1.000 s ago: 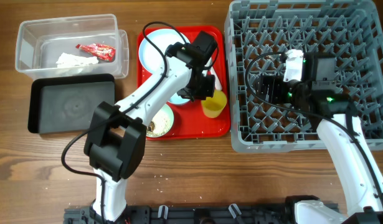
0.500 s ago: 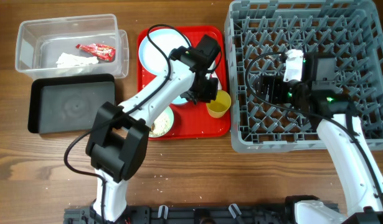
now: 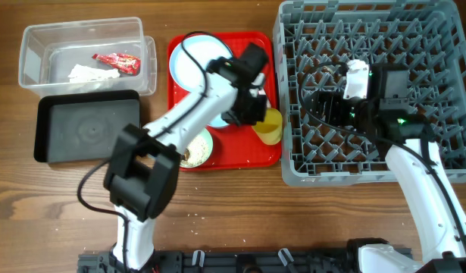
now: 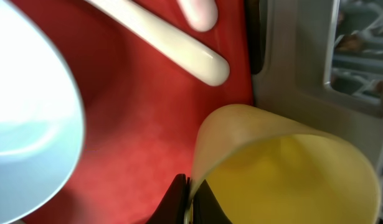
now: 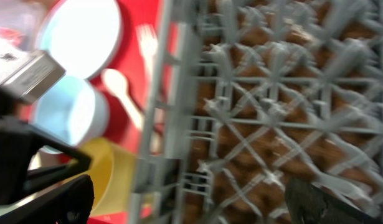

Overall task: Sort waste into correct bins and load items into the dishwasher rack
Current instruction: 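Grasp the yellow cup with the left gripper and lift it, then hand the yellow cup from the left gripper to the right gripper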

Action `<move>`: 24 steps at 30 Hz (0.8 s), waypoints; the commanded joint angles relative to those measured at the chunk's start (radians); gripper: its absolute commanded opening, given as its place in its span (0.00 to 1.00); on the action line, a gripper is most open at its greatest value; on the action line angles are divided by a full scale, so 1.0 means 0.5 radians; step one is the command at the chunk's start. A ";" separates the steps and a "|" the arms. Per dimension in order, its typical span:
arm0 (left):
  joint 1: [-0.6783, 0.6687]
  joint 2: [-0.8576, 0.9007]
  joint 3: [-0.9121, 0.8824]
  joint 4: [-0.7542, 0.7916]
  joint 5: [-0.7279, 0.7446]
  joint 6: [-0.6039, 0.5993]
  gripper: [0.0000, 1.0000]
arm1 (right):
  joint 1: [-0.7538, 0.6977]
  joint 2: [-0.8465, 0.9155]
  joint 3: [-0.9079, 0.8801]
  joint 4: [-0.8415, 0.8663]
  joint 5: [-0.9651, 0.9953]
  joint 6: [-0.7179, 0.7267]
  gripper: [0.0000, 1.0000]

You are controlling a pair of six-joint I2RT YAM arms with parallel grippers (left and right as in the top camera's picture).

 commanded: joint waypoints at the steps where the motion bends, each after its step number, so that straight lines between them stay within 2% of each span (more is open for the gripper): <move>1: 0.349 -0.115 -0.012 -0.023 0.697 0.037 0.04 | -0.005 0.023 0.042 0.109 -0.504 0.050 0.99; 6: 0.779 -0.150 -0.012 -0.016 1.903 0.332 0.04 | -0.004 0.023 0.042 0.420 -1.032 0.163 0.99; 8: 0.848 -0.150 -0.012 -0.016 2.092 0.372 0.04 | -0.004 0.023 0.042 0.565 -1.180 0.211 0.99; 13: 0.877 -0.150 -0.012 -0.014 2.358 0.372 0.04 | 0.043 0.025 0.042 0.901 -1.319 0.321 0.99; 16: 0.840 -0.150 -0.012 0.002 2.493 0.372 0.04 | 0.166 0.072 0.042 1.061 -1.319 0.323 0.99; 20: 0.794 -0.150 -0.012 0.007 2.546 0.372 0.04 | 0.270 0.140 0.042 1.204 -1.319 0.413 0.99; 24: 0.747 -0.150 -0.012 0.007 2.551 0.372 0.04 | 0.340 0.211 0.042 1.335 -1.341 0.489 0.90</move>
